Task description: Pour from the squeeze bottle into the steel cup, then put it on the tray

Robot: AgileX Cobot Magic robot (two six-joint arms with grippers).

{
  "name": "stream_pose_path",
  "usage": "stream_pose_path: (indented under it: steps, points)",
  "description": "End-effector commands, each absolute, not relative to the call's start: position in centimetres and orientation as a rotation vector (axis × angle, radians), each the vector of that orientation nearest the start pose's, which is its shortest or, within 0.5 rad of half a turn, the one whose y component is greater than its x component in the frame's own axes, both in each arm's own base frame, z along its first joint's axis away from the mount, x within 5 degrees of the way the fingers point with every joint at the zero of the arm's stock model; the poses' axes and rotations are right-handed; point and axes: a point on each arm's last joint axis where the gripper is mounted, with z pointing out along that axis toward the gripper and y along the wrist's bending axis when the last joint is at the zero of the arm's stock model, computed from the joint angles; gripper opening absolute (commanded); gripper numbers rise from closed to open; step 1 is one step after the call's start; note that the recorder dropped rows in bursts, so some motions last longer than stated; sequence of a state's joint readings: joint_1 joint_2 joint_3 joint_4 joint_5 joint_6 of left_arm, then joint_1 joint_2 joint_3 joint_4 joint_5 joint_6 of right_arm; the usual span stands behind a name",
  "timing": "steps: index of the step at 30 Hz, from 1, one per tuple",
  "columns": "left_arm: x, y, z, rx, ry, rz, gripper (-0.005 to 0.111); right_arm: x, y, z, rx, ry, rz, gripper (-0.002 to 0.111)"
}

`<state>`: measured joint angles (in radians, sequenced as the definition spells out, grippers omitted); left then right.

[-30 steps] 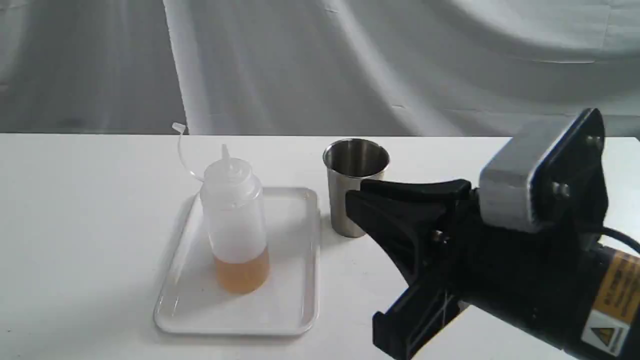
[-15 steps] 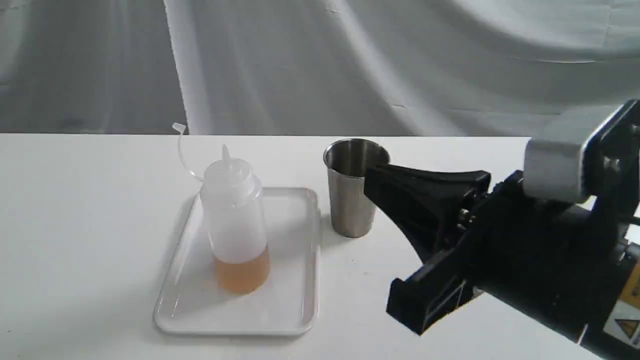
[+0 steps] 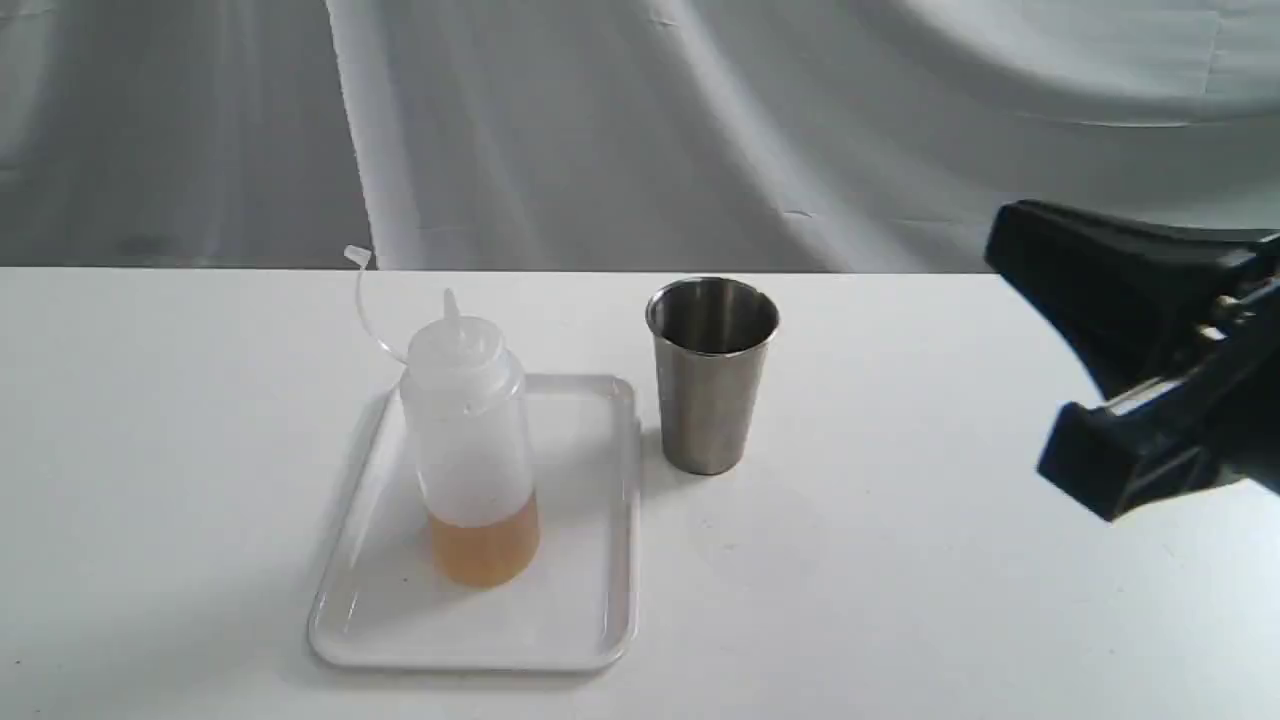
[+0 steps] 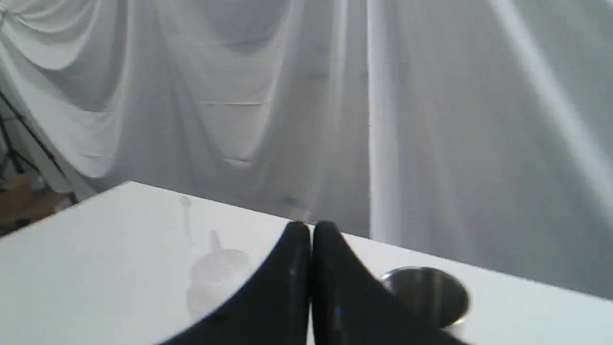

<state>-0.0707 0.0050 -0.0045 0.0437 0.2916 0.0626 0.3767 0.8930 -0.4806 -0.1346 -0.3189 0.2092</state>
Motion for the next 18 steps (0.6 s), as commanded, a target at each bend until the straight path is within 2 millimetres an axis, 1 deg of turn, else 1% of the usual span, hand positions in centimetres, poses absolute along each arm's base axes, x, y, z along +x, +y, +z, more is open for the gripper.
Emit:
stream_pose_path:
  steps: [1, 6, 9, 11, 15, 16, 18]
  points:
    - [5.5, -0.3, 18.7, 0.147, 1.762, 0.032, 0.008, 16.4, 5.3, 31.1, -0.346, 1.564, 0.2, 0.0]
    - [5.5, -0.3, 18.7, 0.147, 1.762, 0.032, 0.008, 15.3, 2.7, 31.5, -0.24, 1.613, 0.059, 0.0]
    - [5.5, -0.3, 18.7, 0.147, 1.762, 0.032, 0.008, 14.4, 1.7, 30.8, -0.191, 1.623, 0.011, 0.0]
    - [5.5, -0.3, 18.7, 0.147, 1.762, 0.032, 0.008, 13.6, 1.0, 29.7, -0.161, 1.636, -0.018, 0.0]
    - [5.5, -0.3, 18.7, 0.147, 1.762, 0.032, 0.008, 11.8, 0.4, 26.8, -0.115, 1.662, -0.046, 0.0]
    - [5.5, -0.3, 18.7, 0.147, 1.762, 0.032, 0.008, 11.2, 0.2, 25.8, -0.08, 1.671, -0.042, 0.0]
    - [5.5, -0.3, 18.7, 0.147, 1.762, 0.032, 0.008, 10.3, -0.1, 24.6, -0.021, 1.669, -0.035, 0.0]
